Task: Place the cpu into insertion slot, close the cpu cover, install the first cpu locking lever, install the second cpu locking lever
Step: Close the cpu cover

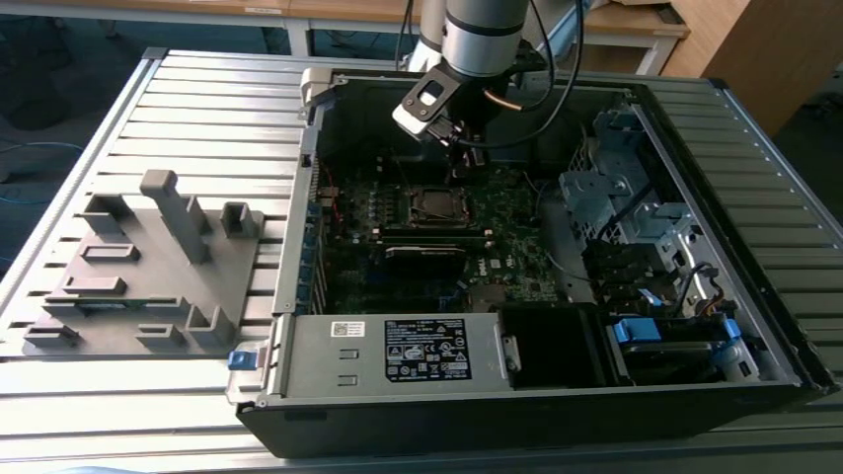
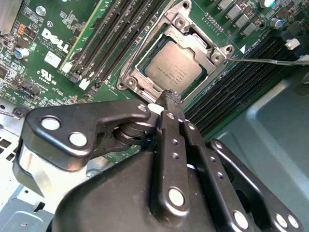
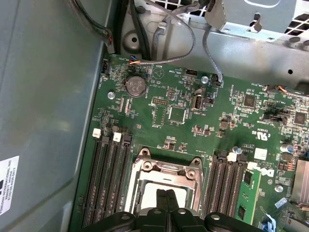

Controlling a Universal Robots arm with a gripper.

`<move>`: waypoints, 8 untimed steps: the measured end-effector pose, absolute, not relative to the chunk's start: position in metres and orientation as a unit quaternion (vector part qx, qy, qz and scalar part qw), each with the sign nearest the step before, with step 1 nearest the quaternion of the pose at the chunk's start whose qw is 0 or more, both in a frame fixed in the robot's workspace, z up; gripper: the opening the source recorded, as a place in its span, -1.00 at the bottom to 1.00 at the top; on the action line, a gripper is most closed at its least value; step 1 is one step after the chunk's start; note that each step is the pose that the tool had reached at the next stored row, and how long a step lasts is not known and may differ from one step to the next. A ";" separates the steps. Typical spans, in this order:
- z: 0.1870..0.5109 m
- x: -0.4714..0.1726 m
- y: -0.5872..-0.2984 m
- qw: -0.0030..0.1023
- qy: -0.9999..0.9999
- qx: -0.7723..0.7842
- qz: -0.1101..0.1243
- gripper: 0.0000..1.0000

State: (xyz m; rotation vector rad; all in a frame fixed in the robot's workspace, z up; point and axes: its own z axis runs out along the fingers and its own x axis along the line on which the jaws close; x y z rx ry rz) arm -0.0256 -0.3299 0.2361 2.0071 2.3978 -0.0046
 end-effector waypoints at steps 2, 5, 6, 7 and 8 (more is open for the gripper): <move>0.236 -0.026 -0.330 0.007 0.767 0.642 -0.001 -0.79; 0.236 -0.026 -0.330 0.007 0.768 0.641 -0.001 -0.79; 0.236 -0.026 -0.330 0.007 0.768 0.641 -0.001 -0.79; 0.236 -0.026 -0.330 0.007 0.768 0.641 -0.001 -0.79; 0.236 -0.026 -0.330 0.007 0.768 0.640 -0.001 -0.79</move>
